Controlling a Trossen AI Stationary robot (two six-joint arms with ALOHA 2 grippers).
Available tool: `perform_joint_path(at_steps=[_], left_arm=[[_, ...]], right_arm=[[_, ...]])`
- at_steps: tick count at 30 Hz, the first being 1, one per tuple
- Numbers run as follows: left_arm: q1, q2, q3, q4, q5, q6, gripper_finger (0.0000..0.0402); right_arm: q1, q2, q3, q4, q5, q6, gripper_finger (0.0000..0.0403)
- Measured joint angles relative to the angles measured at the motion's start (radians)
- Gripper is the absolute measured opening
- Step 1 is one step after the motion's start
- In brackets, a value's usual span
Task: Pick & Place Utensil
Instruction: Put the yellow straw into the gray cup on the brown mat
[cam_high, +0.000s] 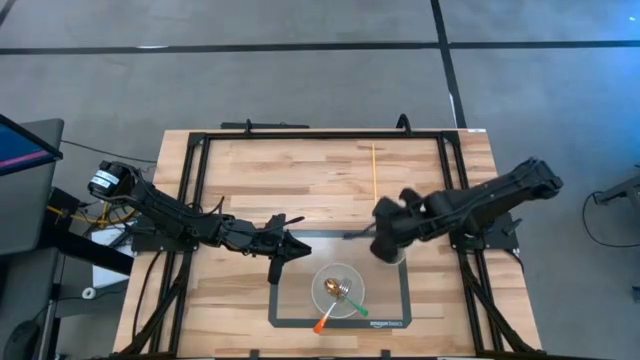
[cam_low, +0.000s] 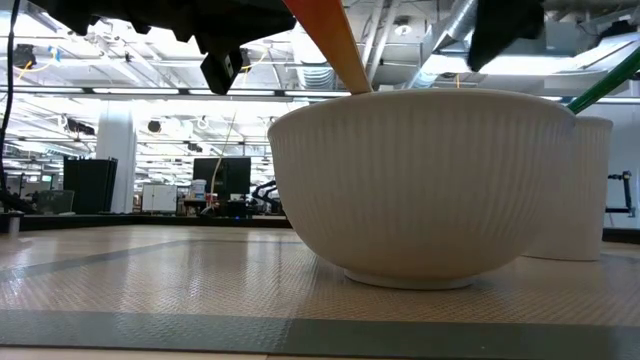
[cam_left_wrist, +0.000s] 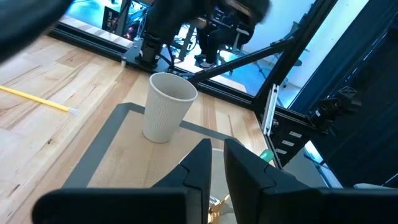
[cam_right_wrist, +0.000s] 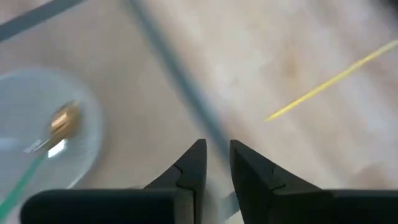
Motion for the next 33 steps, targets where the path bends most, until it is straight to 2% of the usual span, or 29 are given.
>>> perform_joint_path(at_steps=[3,7,9,13,18,22,28,33], left_arm=[[0.000,0.000,0.000,0.000,0.000,0.000,0.0044],[0.000,0.000,0.000,0.000,0.000,0.000,0.0044],[0.000,0.000,0.000,0.000,0.000,0.000,0.0044],[0.000,0.000,0.000,0.001,0.000,-0.004,0.0044],[0.000,0.000,0.000,0.001,0.000,-0.004,0.0044],[0.000,0.000,0.000,-0.001,-0.001,-0.003,0.0044],[0.000,-0.001,0.000,0.002,-0.003,0.000,0.0044],[0.000,0.000,0.000,0.000,-0.004,0.000,0.0044]], right_arm=[[-0.072,-0.015,0.000,-0.031,0.099,-0.047,0.0064],[-0.235,-0.018,-0.003,-0.030,0.089,-0.161,0.0063],[-0.336,-0.011,-0.025,0.011,0.046,-0.228,0.0063],[-0.533,0.011,-0.105,0.183,-0.126,-0.329,0.0063],[-0.717,0.070,-0.193,0.335,-0.252,-0.320,0.0063],[-0.794,0.154,-0.201,0.371,-0.247,-0.317,0.0063],[-0.845,0.279,-0.200,0.540,-0.252,-0.302,0.0063],[-0.895,0.350,-0.199,0.545,-0.275,-0.260,0.0063]])
